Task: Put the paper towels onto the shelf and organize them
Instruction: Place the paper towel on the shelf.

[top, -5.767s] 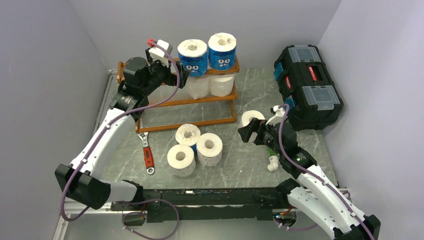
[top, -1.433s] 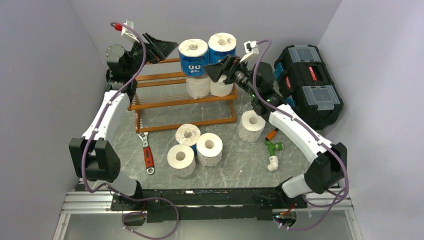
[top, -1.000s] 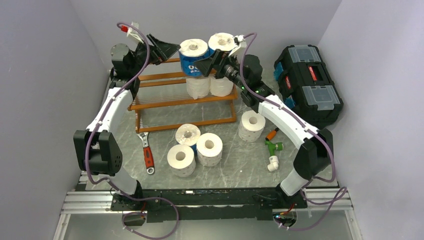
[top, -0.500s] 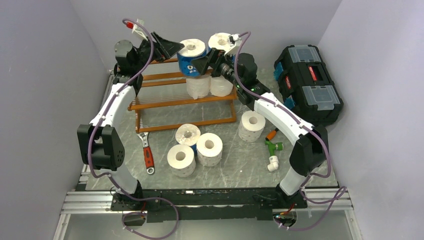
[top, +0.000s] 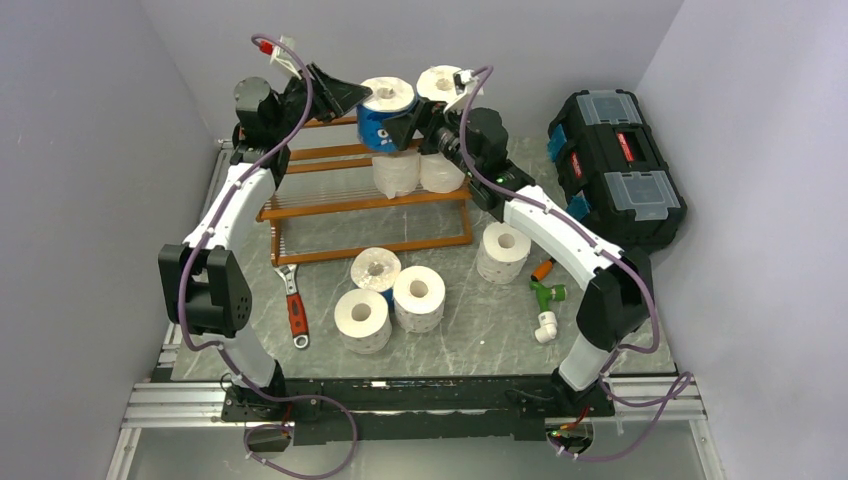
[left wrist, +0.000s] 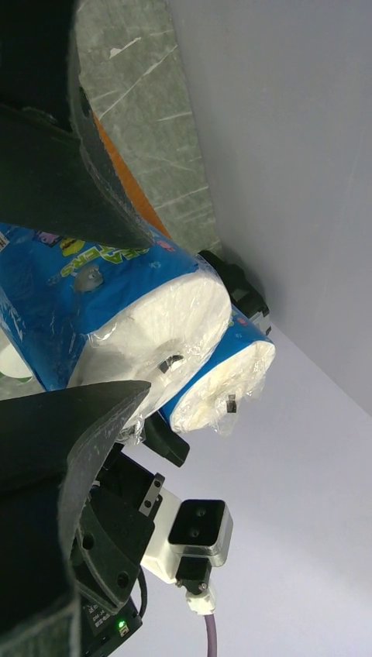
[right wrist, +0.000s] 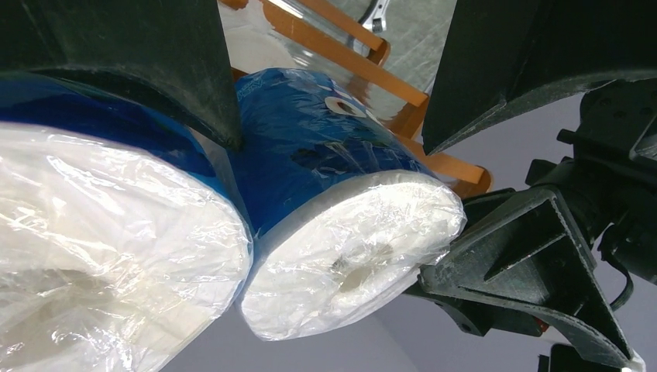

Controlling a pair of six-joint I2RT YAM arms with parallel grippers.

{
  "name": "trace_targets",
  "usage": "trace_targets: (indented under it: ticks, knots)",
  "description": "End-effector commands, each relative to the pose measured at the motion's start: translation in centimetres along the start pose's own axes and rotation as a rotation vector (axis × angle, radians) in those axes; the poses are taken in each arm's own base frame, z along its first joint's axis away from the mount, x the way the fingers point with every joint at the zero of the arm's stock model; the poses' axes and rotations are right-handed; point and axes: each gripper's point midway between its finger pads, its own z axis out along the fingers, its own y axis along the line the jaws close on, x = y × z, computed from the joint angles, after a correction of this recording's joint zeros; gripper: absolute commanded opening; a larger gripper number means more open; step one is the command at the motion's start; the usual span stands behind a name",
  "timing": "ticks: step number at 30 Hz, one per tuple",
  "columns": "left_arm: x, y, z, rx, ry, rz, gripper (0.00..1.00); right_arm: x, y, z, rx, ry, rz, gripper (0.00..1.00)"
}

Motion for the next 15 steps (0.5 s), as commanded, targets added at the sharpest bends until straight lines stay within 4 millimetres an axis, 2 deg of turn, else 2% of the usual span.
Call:
trace_targets:
  ticks: [1,15]
  knots:
    - [-0.97,-3.42,0.52,0.100,-0.005,0.064,0.67,-2.03,2.29,0.55,-0.039,-0.070,-0.055,0.87]
    - [-1.81,-3.95,1.08,0.149,-0.034,0.095,0.67,-2.02,3.21,1.05,-0.032,-0.105,-0.131,0.84]
